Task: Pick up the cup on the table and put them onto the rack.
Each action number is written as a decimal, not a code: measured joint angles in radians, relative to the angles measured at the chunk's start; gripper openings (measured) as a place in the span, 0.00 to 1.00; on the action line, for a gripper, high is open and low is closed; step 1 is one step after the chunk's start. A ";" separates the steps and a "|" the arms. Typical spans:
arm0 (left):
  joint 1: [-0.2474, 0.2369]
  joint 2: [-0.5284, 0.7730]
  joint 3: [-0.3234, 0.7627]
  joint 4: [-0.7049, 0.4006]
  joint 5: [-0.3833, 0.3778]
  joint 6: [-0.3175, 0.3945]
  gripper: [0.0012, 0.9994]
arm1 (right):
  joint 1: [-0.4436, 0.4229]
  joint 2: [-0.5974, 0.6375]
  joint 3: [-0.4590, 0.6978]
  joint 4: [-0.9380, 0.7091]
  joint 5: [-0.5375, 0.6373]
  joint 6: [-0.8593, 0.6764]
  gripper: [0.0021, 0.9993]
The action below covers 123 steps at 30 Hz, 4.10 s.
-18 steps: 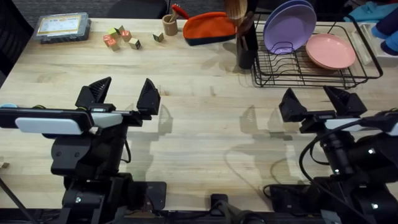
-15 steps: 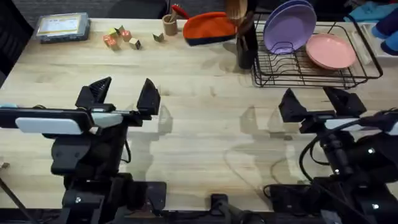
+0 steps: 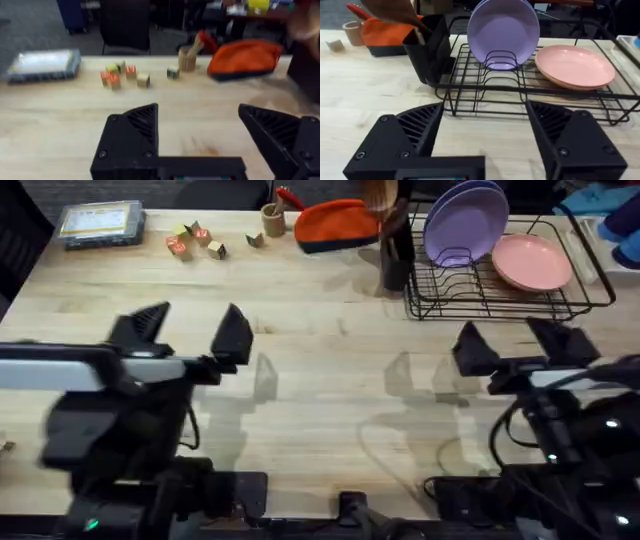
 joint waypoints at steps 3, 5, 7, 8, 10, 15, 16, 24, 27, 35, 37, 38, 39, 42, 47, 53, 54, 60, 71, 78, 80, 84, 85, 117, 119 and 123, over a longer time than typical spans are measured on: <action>0.000 0.037 0.090 -0.016 0.000 0.000 0.99 | 0.000 0.006 0.077 -0.030 0.001 0.000 0.99; 0.000 0.079 0.154 -0.045 0.000 0.000 0.99 | 0.000 0.021 0.141 -0.063 0.001 0.000 0.99; 0.000 0.137 0.218 -0.084 -0.001 0.000 0.99 | 0.000 0.048 0.206 -0.105 0.001 0.000 0.99; 0.000 0.169 0.250 -0.105 -0.001 0.000 0.99 | 0.000 0.067 0.243 -0.131 0.001 0.000 0.99; 0.000 0.235 0.311 -0.139 -0.003 0.000 0.99 | 0.000 0.109 0.304 -0.168 0.001 0.000 0.99; 0.000 0.403 0.476 -0.213 -0.003 0.000 0.99 | 0.000 0.252 0.481 -0.278 0.001 0.000 0.99; 0.000 0.436 0.513 -0.231 -0.003 0.000 0.99 | 0.000 0.282 0.515 -0.294 0.001 0.000 0.99; 0.000 0.730 0.867 -0.481 -0.004 0.000 0.99 | 0.000 0.589 0.833 -0.433 -0.004 0.000 0.99; 0.000 0.811 0.970 -0.578 -0.004 0.000 0.99 | 0.000 0.666 0.909 -0.476 -0.011 0.000 0.99; 0.000 1.006 1.192 -0.777 -0.012 0.000 0.99 | 0.000 0.899 1.143 -0.702 -0.037 0.000 0.99; 0.000 1.006 1.192 -0.790 -0.044 -0.001 0.99 | 0.000 0.899 1.143 -0.702 -0.037 0.000 0.99; 0.000 1.006 1.192 -0.796 -0.067 -0.009 0.99 | 0.000 0.899 1.143 -0.702 -0.037 0.000 0.99; 0.003 1.006 1.192 -0.801 -0.091 -0.020 0.99 | 0.000 0.899 1.143 -0.702 -0.037 0.000 0.99; 0.100 1.006 1.192 -0.824 -0.191 -0.135 0.99 | 0.000 0.899 1.143 -0.702 -0.037 0.000 0.99; 0.303 1.006 1.192 -0.933 -0.240 -0.197 0.99 | 0.000 0.899 1.143 -0.702 -0.037 0.000 0.99; 0.367 1.006 1.192 -0.955 -0.261 -0.203 0.99 | 0.000 0.899 1.143 -0.665 -0.037 0.000 0.99; 0.367 1.006 1.192 -0.960 -0.261 -0.203 0.99 | 0.000 0.899 1.143 -0.662 -0.037 0.000 0.99; 0.367 1.053 1.192 -1.059 -0.272 -0.224 0.99 | 0.000 0.899 1.143 -0.661 -0.037 0.000 0.99; 0.367 1.133 1.192 -1.159 -0.282 -0.446 0.99 | 0.000 0.899 1.143 -0.661 -0.037 0.000 0.99; 0.367 1.133 1.192 -1.193 -0.352 -0.622 0.99 | 0.000 0.899 1.143 -0.661 -0.037 0.000 0.99; 0.367 1.133 1.192 -1.193 -0.361 -0.637 0.99 | 0.000 0.899 1.143 -0.661 -0.037 0.000 0.99; 0.367 1.133 1.192 -1.193 -0.368 -0.652 0.99 | 0.000 0.899 1.143 -0.661 -0.037 0.000 0.99; 0.367 1.133 1.192 -1.193 -0.368 -0.655 0.99 | 0.000 0.899 1.143 -0.661 -0.037 0.000 0.99; 0.367 1.257 0.901 -0.878 -0.375 -0.673 0.99 | 0.000 0.899 1.144 -0.660 -0.037 0.000 0.99; 0.367 1.257 0.890 -0.867 -0.375 -0.673 0.99 | 0.000 0.899 1.144 -0.661 -0.037 0.000 0.99; 0.367 1.257 0.861 -0.835 -0.388 -0.673 0.99 | 0.000 0.899 1.144 -0.660 -0.037 0.000 0.99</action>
